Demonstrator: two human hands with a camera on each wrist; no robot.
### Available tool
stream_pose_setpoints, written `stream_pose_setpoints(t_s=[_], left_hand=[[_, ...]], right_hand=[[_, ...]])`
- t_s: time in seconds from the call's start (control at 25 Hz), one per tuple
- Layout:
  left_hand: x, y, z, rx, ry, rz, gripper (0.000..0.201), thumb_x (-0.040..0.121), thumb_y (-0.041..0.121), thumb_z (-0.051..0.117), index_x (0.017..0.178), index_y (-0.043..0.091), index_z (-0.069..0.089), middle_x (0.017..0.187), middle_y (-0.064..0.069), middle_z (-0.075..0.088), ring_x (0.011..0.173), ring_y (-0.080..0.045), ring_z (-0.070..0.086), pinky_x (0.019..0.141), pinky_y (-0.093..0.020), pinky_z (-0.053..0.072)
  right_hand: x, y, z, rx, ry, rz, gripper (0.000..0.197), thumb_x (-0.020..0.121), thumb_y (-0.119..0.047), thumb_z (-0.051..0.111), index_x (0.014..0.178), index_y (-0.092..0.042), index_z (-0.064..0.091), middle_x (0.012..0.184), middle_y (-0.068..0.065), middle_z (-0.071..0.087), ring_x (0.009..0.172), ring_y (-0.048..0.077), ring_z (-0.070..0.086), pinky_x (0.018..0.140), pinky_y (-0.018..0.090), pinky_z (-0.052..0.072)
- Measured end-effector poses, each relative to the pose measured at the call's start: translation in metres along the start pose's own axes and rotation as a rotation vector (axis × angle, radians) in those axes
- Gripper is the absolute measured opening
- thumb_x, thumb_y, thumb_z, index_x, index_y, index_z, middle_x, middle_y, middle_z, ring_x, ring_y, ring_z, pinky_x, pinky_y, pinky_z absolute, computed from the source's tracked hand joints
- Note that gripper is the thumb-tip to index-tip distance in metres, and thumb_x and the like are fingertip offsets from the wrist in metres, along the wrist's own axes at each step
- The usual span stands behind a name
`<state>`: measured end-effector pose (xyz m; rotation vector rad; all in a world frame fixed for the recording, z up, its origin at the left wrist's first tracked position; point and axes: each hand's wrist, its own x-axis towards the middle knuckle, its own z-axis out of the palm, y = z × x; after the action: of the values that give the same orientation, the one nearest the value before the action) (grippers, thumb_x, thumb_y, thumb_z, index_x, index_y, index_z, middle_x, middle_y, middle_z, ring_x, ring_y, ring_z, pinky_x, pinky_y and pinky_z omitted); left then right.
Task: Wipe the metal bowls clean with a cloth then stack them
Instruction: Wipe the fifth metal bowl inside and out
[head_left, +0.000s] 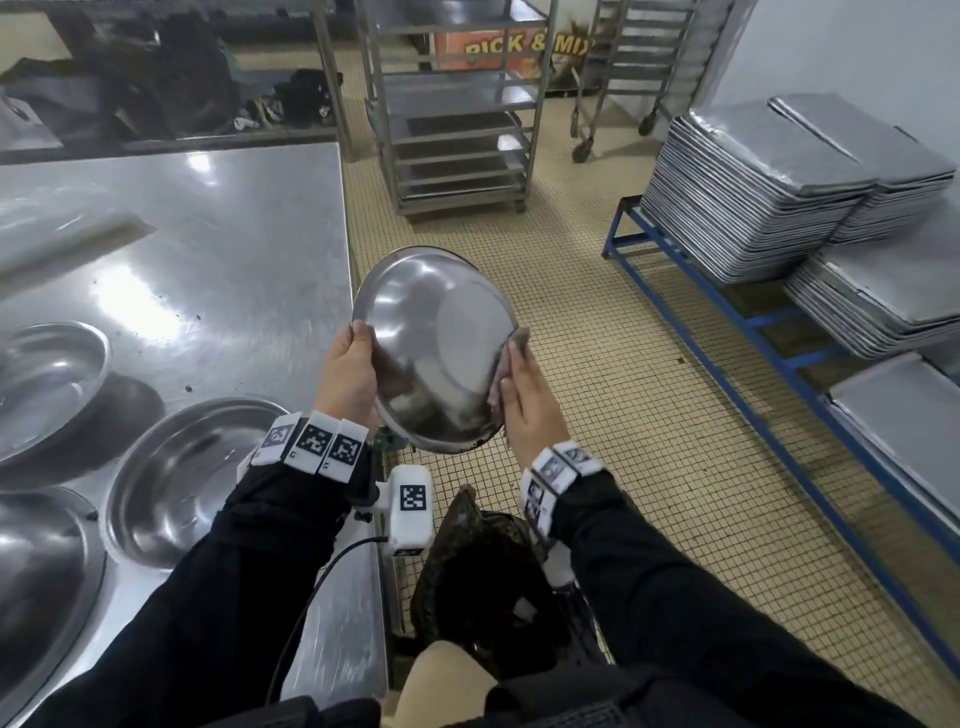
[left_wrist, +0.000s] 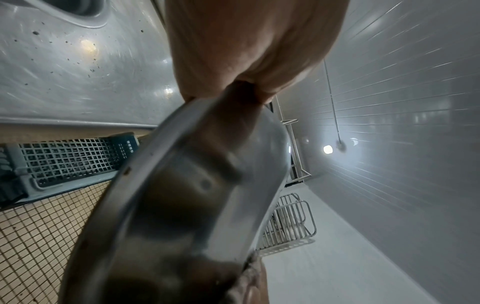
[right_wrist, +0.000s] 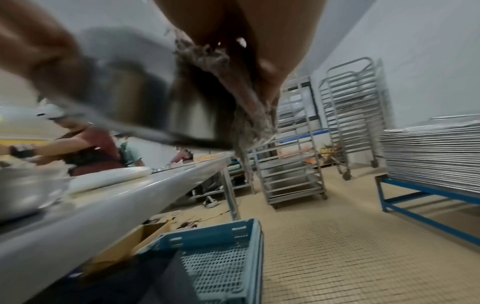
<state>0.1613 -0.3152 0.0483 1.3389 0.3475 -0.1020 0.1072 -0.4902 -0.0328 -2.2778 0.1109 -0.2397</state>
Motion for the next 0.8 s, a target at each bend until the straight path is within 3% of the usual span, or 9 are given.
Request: stream_pose_setpoints(t_s=[0.08,0.2,0.24,0.36,0.48,0.56,0.64,0.72,0.8], left_hand=[[-0.001,-0.003,0.003,0.020,-0.006,0.026,0.029,0.104,0.025,0.037,0.082,0.019,0.054,0.079,0.001,0.060,0.075,-0.016,0.059,0.079,-0.033,0.055],[-0.006,-0.007,0.006,0.122,-0.027,0.077,0.028,0.103,0.028,0.039,0.082,0.020,0.056,0.084,-0.001,0.059,0.082,-0.017,0.058,0.082,-0.031,0.049],[-0.007,-0.008,0.005,0.140,-0.043,0.095,0.027,0.103,0.028,0.040,0.083,0.019,0.057,0.086,-0.003,0.060,0.085,-0.019,0.057,0.083,-0.032,0.048],[-0.010,-0.009,0.000,0.156,-0.077,0.110,0.027,0.102,0.029,0.041,0.083,0.018,0.058,0.091,-0.010,0.059,0.087,-0.022,0.057,0.088,-0.039,0.049],[-0.013,-0.008,-0.005,0.115,-0.061,0.100,0.029,0.102,0.031,0.042,0.081,0.019,0.058,0.080,-0.004,0.058,0.073,-0.017,0.057,0.072,-0.031,0.053],[-0.015,-0.008,-0.008,0.103,-0.025,0.096,0.031,0.102,0.031,0.042,0.076,0.020,0.055,0.068,0.001,0.051,0.062,-0.012,0.051,0.064,-0.026,0.048],[-0.014,-0.009,-0.011,0.115,0.007,0.096,0.032,0.102,0.031,0.041,0.075,0.020,0.053,0.065,0.003,0.047,0.061,-0.010,0.046,0.064,-0.024,0.043],[-0.015,-0.011,-0.009,0.106,0.025,0.090,0.033,0.103,0.031,0.040,0.075,0.020,0.053,0.066,0.003,0.048,0.061,-0.010,0.046,0.064,-0.023,0.044],[-0.018,-0.012,-0.004,0.081,0.030,0.073,0.032,0.103,0.030,0.039,0.077,0.021,0.055,0.068,0.004,0.052,0.062,-0.009,0.052,0.063,-0.022,0.048]], right_hand=[[-0.019,-0.016,0.019,-0.057,-0.010,-0.109,0.055,0.100,-0.035,0.025,0.148,-0.034,-0.002,0.158,-0.008,-0.007,0.144,0.017,0.012,0.112,0.040,0.027],[-0.009,-0.047,0.025,-0.209,0.064,-0.275,0.056,0.097,-0.041,0.020,0.148,-0.027,0.002,0.159,-0.002,-0.002,0.145,0.013,-0.003,0.115,0.027,-0.008],[0.001,-0.055,0.020,-0.245,0.092,-0.296,0.056,0.097,-0.042,0.019,0.149,-0.026,0.005,0.159,-0.001,0.000,0.145,0.013,-0.003,0.113,0.024,-0.012],[0.033,-0.064,-0.002,-0.183,0.167,-0.205,0.058,0.097,-0.045,0.017,0.151,-0.025,0.012,0.158,-0.003,0.010,0.145,0.016,0.006,0.117,0.035,0.009],[0.043,-0.043,-0.024,0.004,0.174,-0.014,0.051,0.101,-0.038,0.026,0.150,-0.026,0.020,0.153,0.002,0.027,0.139,0.021,0.027,0.112,0.047,0.030],[0.027,-0.024,-0.029,0.110,0.133,0.120,0.049,0.102,-0.036,0.026,0.149,-0.026,0.021,0.149,0.004,0.034,0.133,0.023,0.038,0.108,0.046,0.036],[0.002,-0.007,-0.020,0.161,0.114,0.209,0.050,0.101,-0.040,0.026,0.149,-0.030,0.016,0.144,0.007,0.042,0.126,0.025,0.047,0.103,0.045,0.042],[-0.023,-0.002,-0.006,0.191,0.171,0.214,0.050,0.100,-0.041,0.028,0.148,-0.032,0.018,0.138,0.007,0.050,0.118,0.023,0.053,0.098,0.045,0.047],[-0.038,-0.008,0.006,0.186,0.242,0.179,0.051,0.100,-0.036,0.031,0.149,-0.029,0.020,0.143,0.003,0.045,0.118,0.018,0.053,0.099,0.035,0.046]])
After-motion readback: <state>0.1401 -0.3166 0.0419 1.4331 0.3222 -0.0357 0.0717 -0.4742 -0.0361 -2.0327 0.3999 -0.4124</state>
